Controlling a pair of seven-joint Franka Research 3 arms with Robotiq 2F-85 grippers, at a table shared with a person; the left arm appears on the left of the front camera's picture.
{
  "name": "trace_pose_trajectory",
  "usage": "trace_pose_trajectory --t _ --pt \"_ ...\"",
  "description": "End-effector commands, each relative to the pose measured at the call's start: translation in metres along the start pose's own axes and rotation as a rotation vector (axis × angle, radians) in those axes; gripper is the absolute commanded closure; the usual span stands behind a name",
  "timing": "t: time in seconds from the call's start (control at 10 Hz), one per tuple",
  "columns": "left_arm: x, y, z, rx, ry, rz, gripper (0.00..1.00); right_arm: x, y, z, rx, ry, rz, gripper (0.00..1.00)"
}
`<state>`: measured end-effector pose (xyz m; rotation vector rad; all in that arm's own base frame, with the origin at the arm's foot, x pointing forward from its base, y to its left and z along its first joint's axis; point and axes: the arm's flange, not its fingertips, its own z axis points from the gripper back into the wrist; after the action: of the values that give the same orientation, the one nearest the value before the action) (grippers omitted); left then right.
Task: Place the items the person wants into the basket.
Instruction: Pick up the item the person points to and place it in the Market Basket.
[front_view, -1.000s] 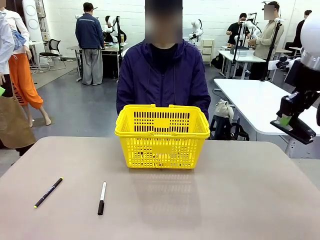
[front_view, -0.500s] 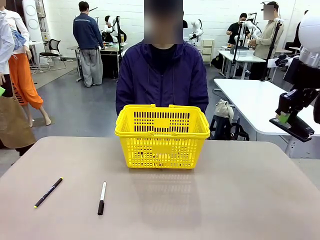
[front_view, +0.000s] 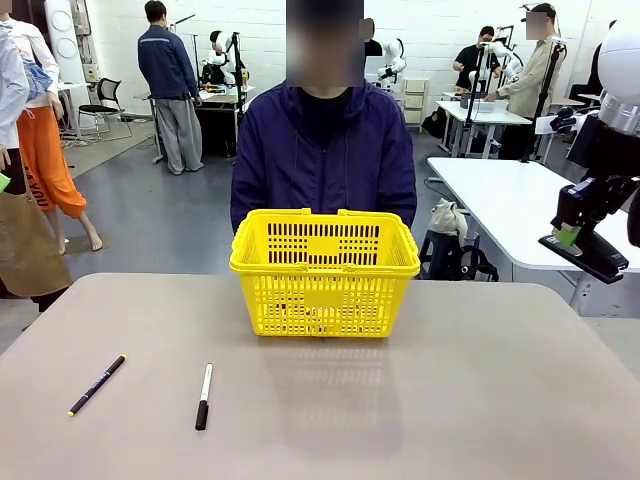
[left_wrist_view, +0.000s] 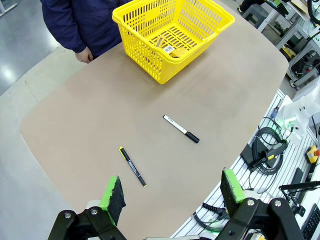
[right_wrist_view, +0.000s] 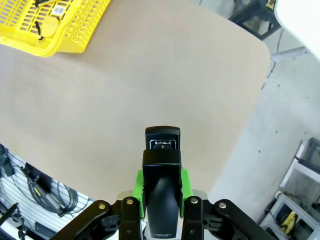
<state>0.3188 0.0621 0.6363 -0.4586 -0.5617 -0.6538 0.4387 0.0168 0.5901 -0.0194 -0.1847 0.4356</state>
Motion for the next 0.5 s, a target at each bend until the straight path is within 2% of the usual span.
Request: trace_pose_trajectory --t 0.0,0.4 --pt "-0.002 0.000 0.001 -0.006 -0.005 -0.001 0.00 0.000 0.000 0.000 0.000 0.000 0.000 0.68" --pt "-0.002 0.000 0.001 -0.006 -0.005 -0.001 0.00 0.123 0.049 0.020 0.082 -0.070 0.329 0.68"
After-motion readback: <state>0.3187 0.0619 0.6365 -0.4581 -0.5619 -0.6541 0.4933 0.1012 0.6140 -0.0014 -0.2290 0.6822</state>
